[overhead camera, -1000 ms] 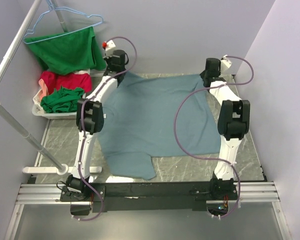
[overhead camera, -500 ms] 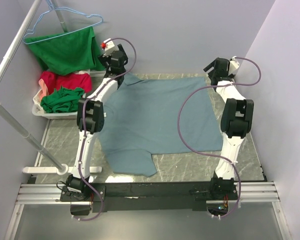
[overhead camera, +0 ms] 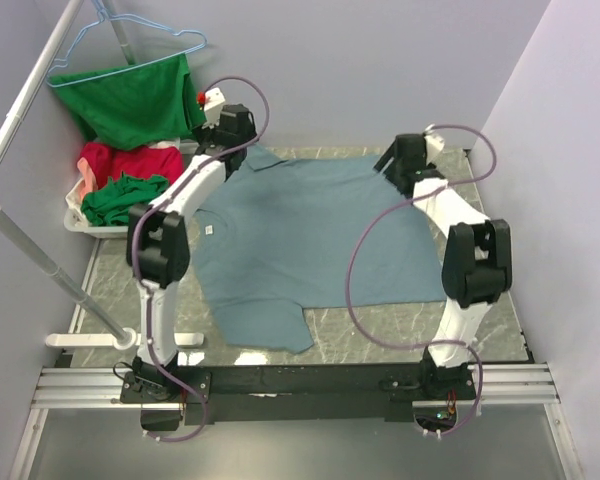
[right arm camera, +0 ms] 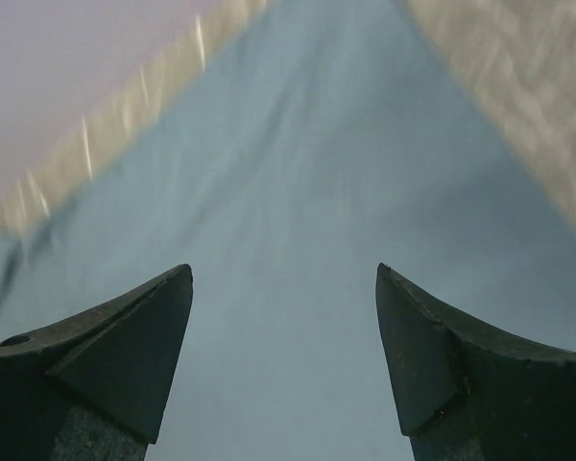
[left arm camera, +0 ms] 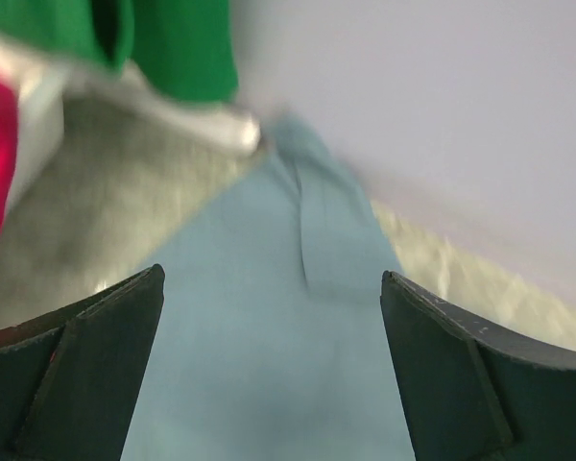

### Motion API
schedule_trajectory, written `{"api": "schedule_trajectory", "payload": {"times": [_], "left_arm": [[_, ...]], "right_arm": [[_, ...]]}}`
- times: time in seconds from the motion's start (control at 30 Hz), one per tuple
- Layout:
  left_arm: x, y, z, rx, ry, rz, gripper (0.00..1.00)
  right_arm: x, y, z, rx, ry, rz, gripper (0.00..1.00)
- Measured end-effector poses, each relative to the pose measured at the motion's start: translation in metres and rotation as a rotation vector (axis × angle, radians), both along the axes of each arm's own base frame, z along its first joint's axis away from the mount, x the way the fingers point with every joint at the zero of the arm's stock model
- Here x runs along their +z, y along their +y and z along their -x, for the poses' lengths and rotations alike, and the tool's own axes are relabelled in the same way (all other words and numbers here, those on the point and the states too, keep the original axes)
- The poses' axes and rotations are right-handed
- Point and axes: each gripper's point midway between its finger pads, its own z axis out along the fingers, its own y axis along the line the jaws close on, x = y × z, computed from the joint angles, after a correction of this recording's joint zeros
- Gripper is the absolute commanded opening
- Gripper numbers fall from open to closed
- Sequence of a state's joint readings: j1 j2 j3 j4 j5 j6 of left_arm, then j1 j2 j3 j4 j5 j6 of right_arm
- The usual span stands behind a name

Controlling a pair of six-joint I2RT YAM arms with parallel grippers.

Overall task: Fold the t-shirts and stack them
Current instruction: Flatten the tshirt out, then fold the tshirt

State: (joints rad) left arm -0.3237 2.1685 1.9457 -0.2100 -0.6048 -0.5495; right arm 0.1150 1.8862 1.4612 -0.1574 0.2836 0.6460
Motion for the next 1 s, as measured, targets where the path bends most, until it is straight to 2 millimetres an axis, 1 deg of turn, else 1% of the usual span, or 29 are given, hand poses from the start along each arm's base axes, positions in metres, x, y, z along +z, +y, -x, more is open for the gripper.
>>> {"api": "schedule_trajectory", "payload": {"times": [0.03, 0.07, 0.1, 0.13, 0.17, 0.23, 0.3, 0.33, 0.37, 0.43, 0.47, 0.57, 0.63, 0.7, 0.83, 0.93, 1.0], "left_arm": [[0.003, -0.003, 0.016, -0.014, 0.029, 0.034, 1.0], [0.004, -0.005, 0.023, -0.02, 0.043, 0.046, 1.0], [0.005, -0.008, 0.036, -0.032, 0.059, 0.077, 0.99], [0.002, -0.01, 0.05, -0.041, 0.093, 0.098, 0.98], [-0.002, -0.012, 0.062, -0.05, 0.119, 0.12, 0.96], [-0.019, -0.014, 0.089, -0.063, 0.186, 0.149, 0.93], [-0.048, -0.013, 0.124, -0.066, 0.277, 0.151, 0.9], [-0.065, -0.015, 0.144, -0.071, 0.333, 0.146, 0.88], [-0.078, -0.017, 0.159, -0.079, 0.377, 0.139, 0.84], [-0.101, -0.024, 0.186, -0.096, 0.452, 0.129, 0.83], [-0.112, -0.028, 0.2, -0.107, 0.486, 0.124, 0.82], [-0.133, -0.034, 0.234, -0.132, 0.559, 0.115, 0.82], [-0.141, -0.034, 0.25, -0.134, 0.589, 0.121, 0.83], [-0.147, -0.031, 0.26, -0.124, 0.607, 0.131, 0.84], [-0.155, -0.027, 0.268, -0.102, 0.626, 0.141, 0.86], [-0.157, -0.025, 0.271, -0.091, 0.637, 0.143, 0.88], [-0.159, -0.025, 0.272, -0.081, 0.64, 0.149, 0.89]], "right_arm": [[-0.003, 0.01, 0.013, 0.024, 0.023, 0.006, 0.82], [-0.006, 0.018, 0.026, 0.047, 0.044, 0.013, 0.82], [-0.008, 0.023, 0.04, 0.063, 0.064, 0.019, 0.82], [-0.012, 0.026, 0.055, 0.074, 0.09, 0.024, 0.82], [-0.013, 0.026, 0.065, 0.077, 0.105, 0.028, 0.82], [-0.019, 0.021, 0.09, 0.078, 0.132, 0.032, 0.81], [-0.027, 0.018, 0.111, 0.079, 0.153, 0.031, 0.81], [-0.034, 0.017, 0.126, 0.084, 0.173, 0.031, 0.81], [-0.039, 0.016, 0.135, 0.085, 0.188, 0.032, 0.81], [-0.054, 0.017, 0.155, 0.096, 0.226, 0.035, 0.81], [-0.062, 0.018, 0.164, 0.105, 0.247, 0.036, 0.81], [-0.084, 0.022, 0.185, 0.128, 0.31, 0.038, 0.81], [-0.092, 0.024, 0.193, 0.14, 0.338, 0.039, 0.82], [-0.096, 0.025, 0.196, 0.147, 0.351, 0.036, 0.82], [-0.098, 0.027, 0.197, 0.155, 0.358, 0.031, 0.82], [-0.106, 0.029, 0.199, 0.163, 0.385, 0.027, 0.82], [-0.116, 0.029, 0.202, 0.168, 0.419, 0.03, 0.78]]}}
